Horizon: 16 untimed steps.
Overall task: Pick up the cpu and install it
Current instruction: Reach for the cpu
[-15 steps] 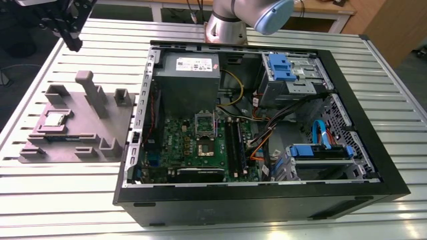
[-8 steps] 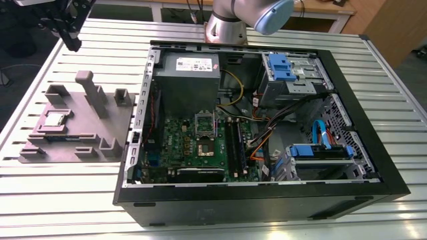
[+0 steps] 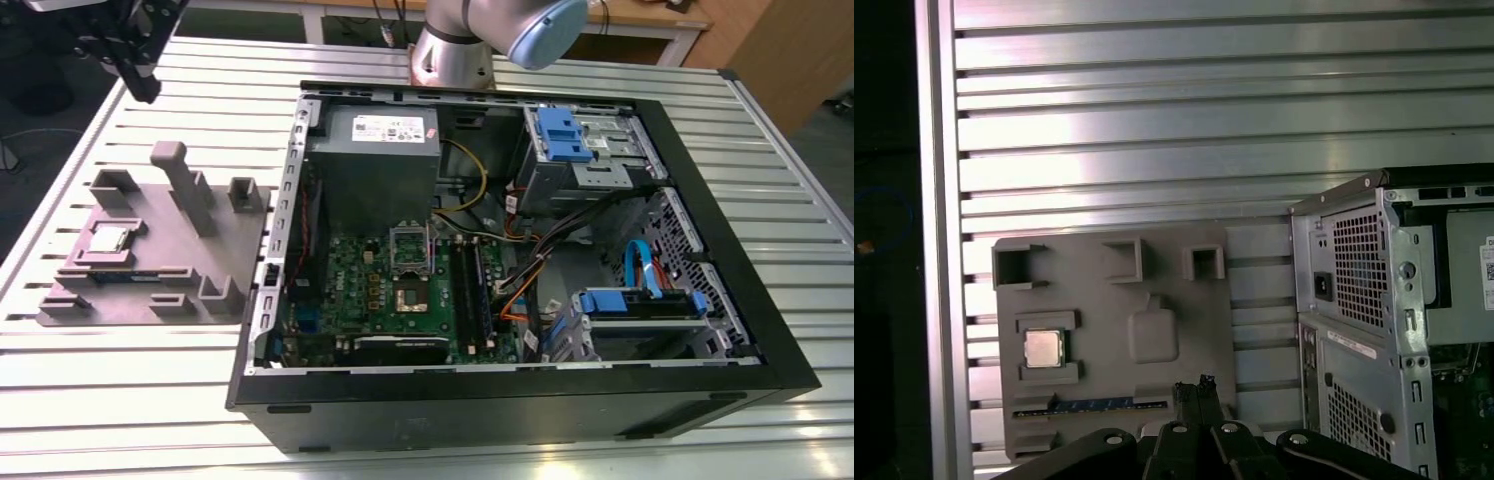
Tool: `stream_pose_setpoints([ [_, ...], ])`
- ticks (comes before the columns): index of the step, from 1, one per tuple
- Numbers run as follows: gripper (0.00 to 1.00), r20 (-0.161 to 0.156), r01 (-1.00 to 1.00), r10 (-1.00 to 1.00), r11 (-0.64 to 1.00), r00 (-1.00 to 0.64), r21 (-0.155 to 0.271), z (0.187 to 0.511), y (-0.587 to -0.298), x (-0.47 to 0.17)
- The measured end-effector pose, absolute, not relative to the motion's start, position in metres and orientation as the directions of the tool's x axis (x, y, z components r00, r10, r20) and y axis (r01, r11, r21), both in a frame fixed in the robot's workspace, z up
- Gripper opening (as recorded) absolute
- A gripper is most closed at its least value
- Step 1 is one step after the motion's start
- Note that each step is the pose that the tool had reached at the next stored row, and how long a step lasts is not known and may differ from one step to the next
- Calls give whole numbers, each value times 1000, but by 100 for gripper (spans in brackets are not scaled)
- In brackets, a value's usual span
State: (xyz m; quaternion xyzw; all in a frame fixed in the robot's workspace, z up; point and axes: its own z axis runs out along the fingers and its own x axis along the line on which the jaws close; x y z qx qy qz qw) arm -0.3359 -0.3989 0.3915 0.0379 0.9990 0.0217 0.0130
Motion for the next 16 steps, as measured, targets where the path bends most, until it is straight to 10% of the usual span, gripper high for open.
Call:
stream_pose_setpoints([
  [16, 10, -24, 75, 76, 996, -997, 44, 392, -399, -340],
])
